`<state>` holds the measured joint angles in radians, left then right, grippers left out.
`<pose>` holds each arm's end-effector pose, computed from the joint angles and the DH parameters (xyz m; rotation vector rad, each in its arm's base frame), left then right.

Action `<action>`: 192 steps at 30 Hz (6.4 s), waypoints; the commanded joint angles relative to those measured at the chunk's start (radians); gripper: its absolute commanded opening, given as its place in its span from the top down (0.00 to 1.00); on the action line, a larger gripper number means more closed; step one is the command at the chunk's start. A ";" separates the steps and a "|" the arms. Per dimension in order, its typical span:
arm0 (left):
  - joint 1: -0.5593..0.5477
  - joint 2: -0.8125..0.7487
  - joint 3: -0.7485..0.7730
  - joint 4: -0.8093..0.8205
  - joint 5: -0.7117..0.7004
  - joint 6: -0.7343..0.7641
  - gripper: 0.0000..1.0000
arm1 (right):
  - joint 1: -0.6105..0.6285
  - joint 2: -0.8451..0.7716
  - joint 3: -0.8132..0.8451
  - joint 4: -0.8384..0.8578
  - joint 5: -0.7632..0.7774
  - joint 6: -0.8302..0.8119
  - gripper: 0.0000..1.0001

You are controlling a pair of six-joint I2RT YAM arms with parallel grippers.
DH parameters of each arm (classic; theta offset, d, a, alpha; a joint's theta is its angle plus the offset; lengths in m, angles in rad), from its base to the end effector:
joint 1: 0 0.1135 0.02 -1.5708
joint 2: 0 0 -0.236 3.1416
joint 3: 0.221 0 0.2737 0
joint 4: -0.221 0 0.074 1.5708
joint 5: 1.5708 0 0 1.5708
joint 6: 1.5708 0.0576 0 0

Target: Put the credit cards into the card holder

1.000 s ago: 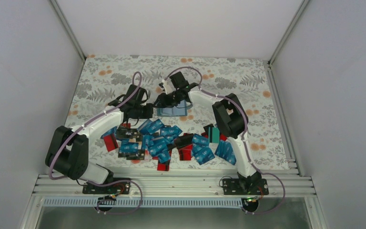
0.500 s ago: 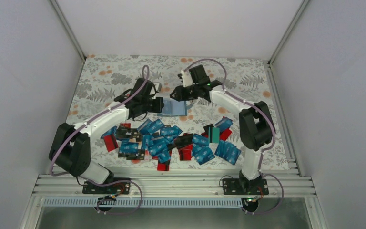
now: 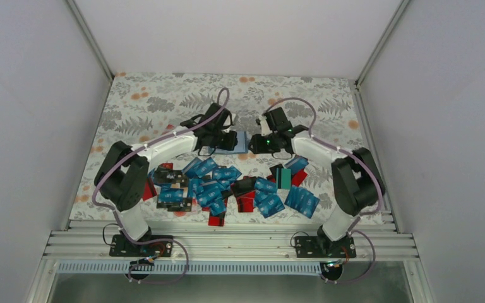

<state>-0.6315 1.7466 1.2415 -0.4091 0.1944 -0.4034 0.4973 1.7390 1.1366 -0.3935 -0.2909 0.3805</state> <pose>0.3193 -0.2473 0.1658 0.3798 2.5607 -0.6552 0.3294 0.1976 0.1359 -0.2702 2.6484 0.6868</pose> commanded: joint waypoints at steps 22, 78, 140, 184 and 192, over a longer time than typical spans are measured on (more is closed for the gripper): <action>-0.146 0.104 -0.107 0.061 0.454 0.086 0.54 | -0.013 -0.544 -0.600 -0.111 -0.051 0.238 0.71; -0.178 0.211 0.048 0.038 0.411 0.020 0.98 | -0.013 -0.631 -0.615 -0.036 -0.049 0.271 0.67; -0.022 -0.252 -0.109 0.696 0.346 -0.612 0.98 | -0.134 -0.547 -0.210 0.755 -0.241 0.747 0.87; 0.174 -0.596 -0.176 0.027 0.370 0.262 0.55 | -0.138 -0.438 -0.265 0.683 -0.674 0.101 0.96; 0.174 -0.616 -0.201 0.101 0.609 0.262 0.57 | -0.098 -0.439 -0.258 0.718 -0.826 0.052 0.96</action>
<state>-0.4610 1.1492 1.0416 -0.3523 0.6197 -0.1768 0.3691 1.3106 0.8696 0.2596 -0.9966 0.4850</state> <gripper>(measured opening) 0.439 0.041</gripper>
